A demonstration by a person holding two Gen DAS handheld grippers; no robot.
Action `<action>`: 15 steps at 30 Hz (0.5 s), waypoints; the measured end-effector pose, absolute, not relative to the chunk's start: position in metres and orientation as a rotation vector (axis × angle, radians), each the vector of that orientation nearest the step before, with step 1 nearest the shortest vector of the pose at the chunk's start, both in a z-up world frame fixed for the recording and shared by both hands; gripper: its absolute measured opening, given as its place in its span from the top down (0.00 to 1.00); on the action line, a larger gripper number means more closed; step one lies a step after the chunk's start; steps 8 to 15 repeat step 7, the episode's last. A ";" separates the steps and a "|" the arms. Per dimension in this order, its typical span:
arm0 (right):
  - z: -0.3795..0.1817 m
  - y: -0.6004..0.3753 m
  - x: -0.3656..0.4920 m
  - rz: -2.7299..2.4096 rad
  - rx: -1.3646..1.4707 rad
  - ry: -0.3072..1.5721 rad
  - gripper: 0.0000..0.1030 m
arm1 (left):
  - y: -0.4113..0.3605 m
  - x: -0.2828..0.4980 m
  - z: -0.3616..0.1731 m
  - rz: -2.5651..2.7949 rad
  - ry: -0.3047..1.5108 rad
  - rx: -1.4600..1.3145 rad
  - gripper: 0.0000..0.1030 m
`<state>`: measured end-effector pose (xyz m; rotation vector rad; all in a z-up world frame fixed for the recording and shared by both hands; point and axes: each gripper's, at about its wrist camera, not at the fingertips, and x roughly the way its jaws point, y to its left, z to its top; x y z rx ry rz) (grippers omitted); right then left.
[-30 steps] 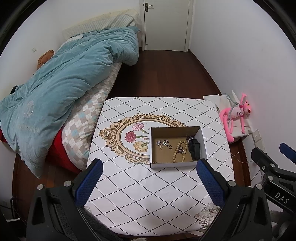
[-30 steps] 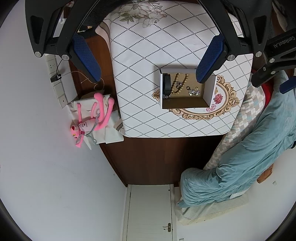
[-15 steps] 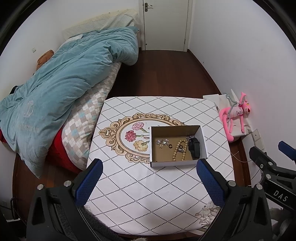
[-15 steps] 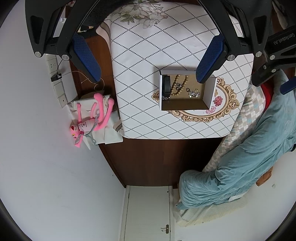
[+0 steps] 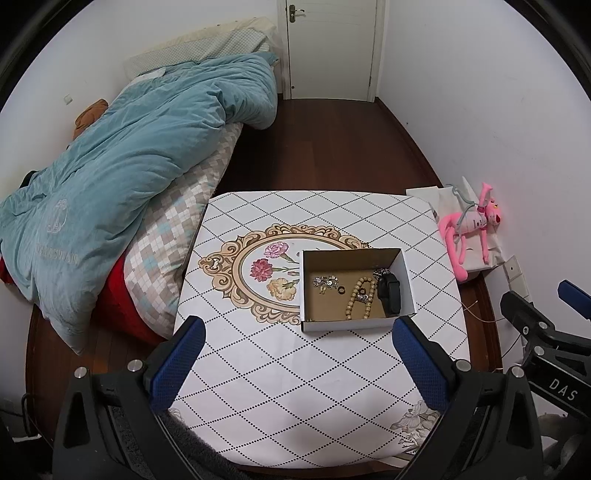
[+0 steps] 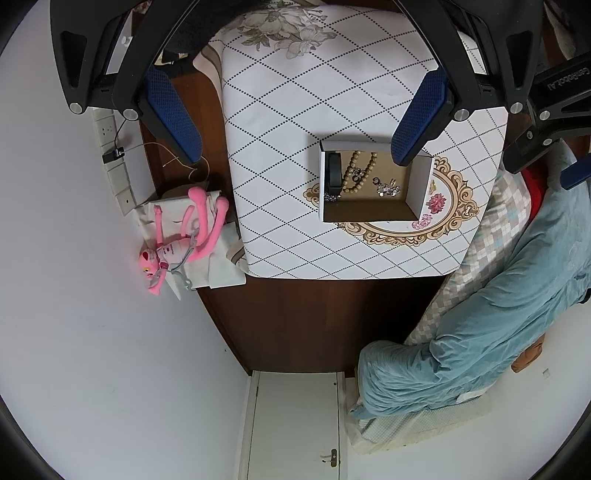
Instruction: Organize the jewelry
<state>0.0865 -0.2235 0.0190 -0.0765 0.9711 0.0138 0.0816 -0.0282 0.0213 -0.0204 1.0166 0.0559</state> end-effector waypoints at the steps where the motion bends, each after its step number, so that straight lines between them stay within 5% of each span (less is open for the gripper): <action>1: 0.018 -0.224 0.085 0.014 -0.078 0.972 0.00 | -0.028 0.081 0.020 0.055 1.018 -0.021 0.00; 15: 0.021 -0.223 0.087 0.015 -0.081 0.976 0.00 | -0.027 0.080 0.019 0.055 1.023 -0.022 0.00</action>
